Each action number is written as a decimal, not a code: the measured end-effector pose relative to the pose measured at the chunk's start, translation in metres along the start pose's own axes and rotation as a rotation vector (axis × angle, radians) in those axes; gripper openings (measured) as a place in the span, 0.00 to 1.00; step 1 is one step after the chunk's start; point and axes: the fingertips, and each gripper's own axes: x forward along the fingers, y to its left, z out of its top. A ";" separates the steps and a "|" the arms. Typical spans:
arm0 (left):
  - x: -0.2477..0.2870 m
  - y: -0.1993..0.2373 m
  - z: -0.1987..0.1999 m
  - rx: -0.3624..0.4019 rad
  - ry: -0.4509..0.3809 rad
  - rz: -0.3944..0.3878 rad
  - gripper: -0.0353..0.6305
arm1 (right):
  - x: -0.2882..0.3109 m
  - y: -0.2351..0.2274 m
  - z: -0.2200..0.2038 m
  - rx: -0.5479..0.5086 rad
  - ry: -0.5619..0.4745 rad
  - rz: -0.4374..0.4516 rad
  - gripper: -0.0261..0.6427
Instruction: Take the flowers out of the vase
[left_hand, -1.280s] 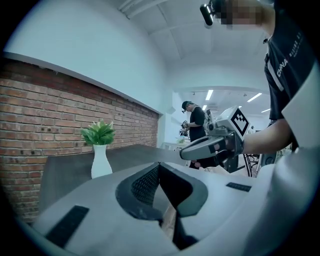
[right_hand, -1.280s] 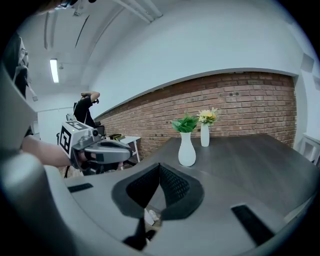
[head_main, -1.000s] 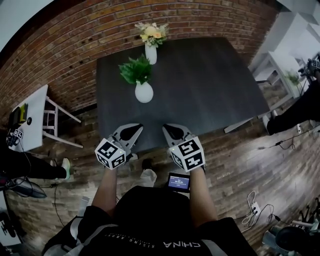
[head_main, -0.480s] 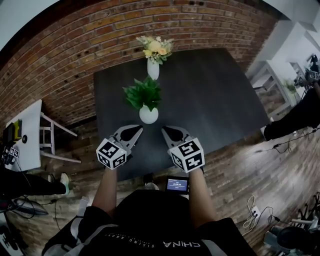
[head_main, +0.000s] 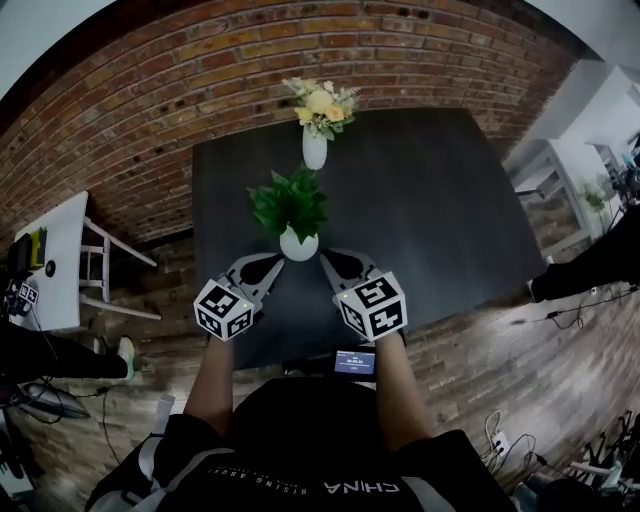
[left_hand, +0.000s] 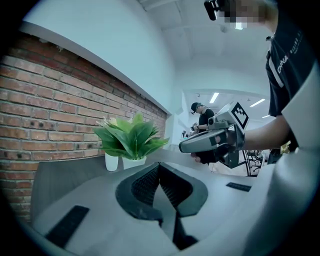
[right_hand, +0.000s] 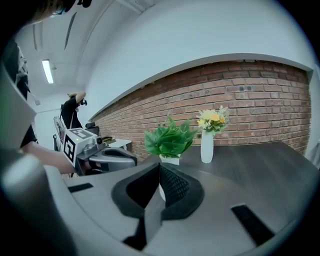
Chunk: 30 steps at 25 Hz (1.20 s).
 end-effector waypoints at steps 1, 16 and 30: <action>0.002 0.002 0.001 -0.001 0.000 0.010 0.06 | 0.001 -0.004 0.003 0.002 -0.007 0.004 0.05; 0.021 0.017 -0.002 -0.040 0.039 0.097 0.06 | 0.006 -0.039 0.010 0.059 -0.058 0.032 0.05; 0.035 0.037 -0.009 -0.098 0.040 0.122 0.38 | 0.060 -0.038 -0.028 -0.008 0.013 0.142 0.34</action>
